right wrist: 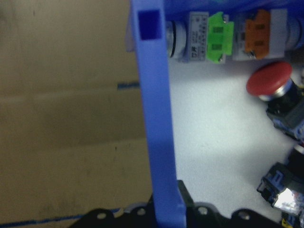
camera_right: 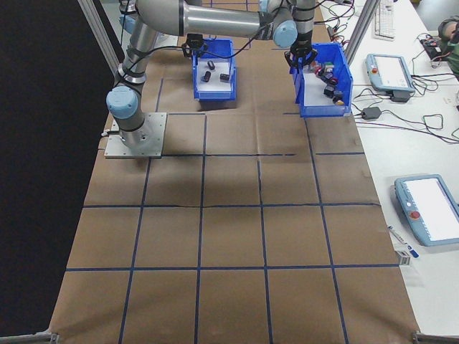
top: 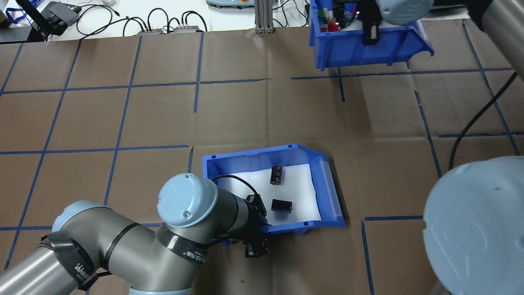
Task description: Place battery box in front
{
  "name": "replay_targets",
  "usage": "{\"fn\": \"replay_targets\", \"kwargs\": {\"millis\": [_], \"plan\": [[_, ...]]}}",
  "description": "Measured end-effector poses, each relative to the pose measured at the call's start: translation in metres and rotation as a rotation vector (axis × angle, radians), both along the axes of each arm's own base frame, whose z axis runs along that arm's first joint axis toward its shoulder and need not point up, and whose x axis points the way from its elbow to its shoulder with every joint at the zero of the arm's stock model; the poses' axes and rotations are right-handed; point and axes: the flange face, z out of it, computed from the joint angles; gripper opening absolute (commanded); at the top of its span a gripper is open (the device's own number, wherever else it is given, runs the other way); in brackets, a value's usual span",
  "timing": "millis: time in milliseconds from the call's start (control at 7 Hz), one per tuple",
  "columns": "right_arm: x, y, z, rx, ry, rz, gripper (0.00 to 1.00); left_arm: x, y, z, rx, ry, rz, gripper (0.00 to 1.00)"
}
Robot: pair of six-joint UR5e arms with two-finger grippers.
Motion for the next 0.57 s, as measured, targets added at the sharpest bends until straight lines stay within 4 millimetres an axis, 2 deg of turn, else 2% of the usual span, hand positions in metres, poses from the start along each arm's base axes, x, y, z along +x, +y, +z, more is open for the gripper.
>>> {"fn": "replay_targets", "kwargs": {"millis": [143, 286, 429, 571], "plan": [[-0.06, 0.016, 0.002, 0.025, -0.002, 0.01, 0.0, 0.025, -0.019, 0.008, -0.045, -0.011, 0.002, 0.0], [-0.106, 0.04, 0.004, 0.045, -0.018, 0.015, 0.0, 0.05, -0.041, 0.015, -0.085, -0.02, -0.008, 0.0], [-0.132, 0.07, 0.003, 0.066, -0.035, 0.011, 0.0, 0.072, -0.07, 0.025, -0.122, -0.025, -0.015, 0.0], [-0.136, 0.108, -0.003, 0.084, -0.046, 0.008, 0.0, 0.089, -0.106, 0.036, -0.142, -0.027, -0.007, 0.0]]}}
